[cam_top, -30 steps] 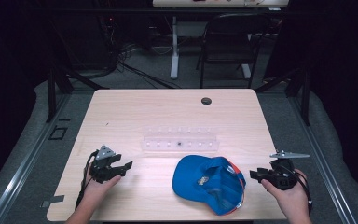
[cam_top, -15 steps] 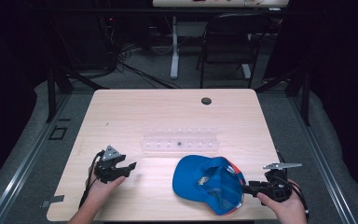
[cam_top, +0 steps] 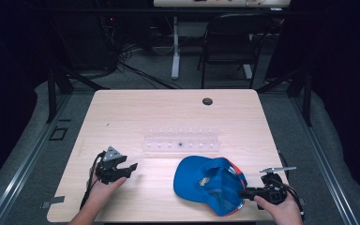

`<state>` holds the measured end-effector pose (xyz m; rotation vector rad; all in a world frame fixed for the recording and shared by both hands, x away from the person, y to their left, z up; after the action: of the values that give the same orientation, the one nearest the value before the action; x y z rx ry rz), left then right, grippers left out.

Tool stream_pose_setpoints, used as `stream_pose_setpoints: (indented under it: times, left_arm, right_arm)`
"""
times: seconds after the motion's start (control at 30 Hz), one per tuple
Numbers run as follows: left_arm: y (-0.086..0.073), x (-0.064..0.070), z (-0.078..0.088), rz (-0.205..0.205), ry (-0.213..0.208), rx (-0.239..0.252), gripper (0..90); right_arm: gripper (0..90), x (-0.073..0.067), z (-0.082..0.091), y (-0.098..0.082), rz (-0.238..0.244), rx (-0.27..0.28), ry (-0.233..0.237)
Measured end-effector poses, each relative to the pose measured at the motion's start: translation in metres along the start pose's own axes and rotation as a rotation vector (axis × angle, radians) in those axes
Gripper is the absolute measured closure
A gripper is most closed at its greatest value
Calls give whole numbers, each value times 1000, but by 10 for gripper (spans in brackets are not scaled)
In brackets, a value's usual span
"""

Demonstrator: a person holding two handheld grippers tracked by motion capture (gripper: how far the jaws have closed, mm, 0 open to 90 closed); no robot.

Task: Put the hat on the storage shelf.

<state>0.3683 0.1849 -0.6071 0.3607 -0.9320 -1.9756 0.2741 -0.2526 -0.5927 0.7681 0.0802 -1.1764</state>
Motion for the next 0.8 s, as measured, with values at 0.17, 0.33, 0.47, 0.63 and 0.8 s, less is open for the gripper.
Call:
stream_pose_setpoints:
  times: [0.17,0.33,0.47,0.63,0.8]
  left_arm:
    - [0,0,0,0,2,1,428]
    - [-1,-1,0,0,7,-5,434]
    - [0,-1,0,-2,10,-2,434]
    - [-1,-1,0,-1,10,-3,434]
    - [-1,-1,0,-7,10,-5,434]
  right_arm:
    - [608,0,-3,2,-14,6,12]
    - [625,-1,-5,3,-8,-1,9]
    - [638,-2,-4,4,-15,3,25]
    - [666,-4,-1,7,-32,20,55]
    - [698,-7,2,10,-48,30,74]
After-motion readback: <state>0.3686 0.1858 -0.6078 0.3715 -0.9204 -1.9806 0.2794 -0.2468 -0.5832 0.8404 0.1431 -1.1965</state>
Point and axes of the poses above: each handheld gripper's, and its own axes: z roughly backward along the jaws, y roughly out of its top, x roughly to its right, the point moved 7 cm from there along -z, roughly forward along the jaws, and after that the axes turned 3 degrees about z, right-handed, at the moved point
